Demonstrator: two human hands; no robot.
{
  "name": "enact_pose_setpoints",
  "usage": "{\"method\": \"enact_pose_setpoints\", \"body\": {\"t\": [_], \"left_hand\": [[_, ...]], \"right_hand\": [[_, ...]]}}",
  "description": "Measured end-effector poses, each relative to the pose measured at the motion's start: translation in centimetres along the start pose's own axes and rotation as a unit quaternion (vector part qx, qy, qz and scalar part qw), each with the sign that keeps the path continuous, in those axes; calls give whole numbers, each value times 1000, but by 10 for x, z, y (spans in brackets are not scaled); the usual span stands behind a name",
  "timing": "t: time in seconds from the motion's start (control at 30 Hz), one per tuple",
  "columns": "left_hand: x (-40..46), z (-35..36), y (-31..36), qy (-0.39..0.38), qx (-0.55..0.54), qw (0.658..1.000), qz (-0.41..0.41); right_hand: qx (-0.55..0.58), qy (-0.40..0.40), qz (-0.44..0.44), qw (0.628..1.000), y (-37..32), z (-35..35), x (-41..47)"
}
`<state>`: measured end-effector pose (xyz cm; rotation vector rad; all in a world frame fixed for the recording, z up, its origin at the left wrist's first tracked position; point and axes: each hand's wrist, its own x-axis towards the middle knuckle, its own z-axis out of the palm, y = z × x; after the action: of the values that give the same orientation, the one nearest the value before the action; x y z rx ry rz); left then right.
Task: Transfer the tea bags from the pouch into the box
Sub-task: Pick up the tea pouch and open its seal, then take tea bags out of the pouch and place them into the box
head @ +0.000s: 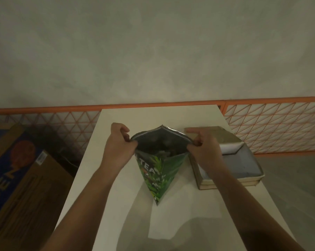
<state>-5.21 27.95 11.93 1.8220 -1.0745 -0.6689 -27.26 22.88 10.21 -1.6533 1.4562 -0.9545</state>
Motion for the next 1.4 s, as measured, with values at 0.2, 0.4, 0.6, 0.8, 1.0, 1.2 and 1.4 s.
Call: {"method": "enact_pose_setpoints", "body": {"t": [0.2, 0.4, 0.6, 0.8, 1.0, 1.2, 1.4], "left_hand": [[-28, 33, 8, -137, -17, 990, -42], [-22, 20, 4, -78, 11, 997, -26], [-37, 29, 11, -116, 88, 989, -1], [-50, 47, 15, 8, 46, 999, 10], [-56, 65, 14, 157, 82, 981, 77], [-71, 83, 23, 217, -23, 972, 82], [-82, 101, 15, 131, -33, 991, 15]], "right_hand": [[43, -83, -4, 996, -4, 18, -22], [44, -67, 17, 997, 5, 1, -21], [8, -110, 28, 994, 9, -3, -16], [-3, -59, 17, 998, 22, -21, -9], [-16, -36, -51, 998, 37, -38, -8], [-36, -50, -71, 996, 54, -58, -3], [-47, -92, -51, 993, 71, -58, 0]]}}
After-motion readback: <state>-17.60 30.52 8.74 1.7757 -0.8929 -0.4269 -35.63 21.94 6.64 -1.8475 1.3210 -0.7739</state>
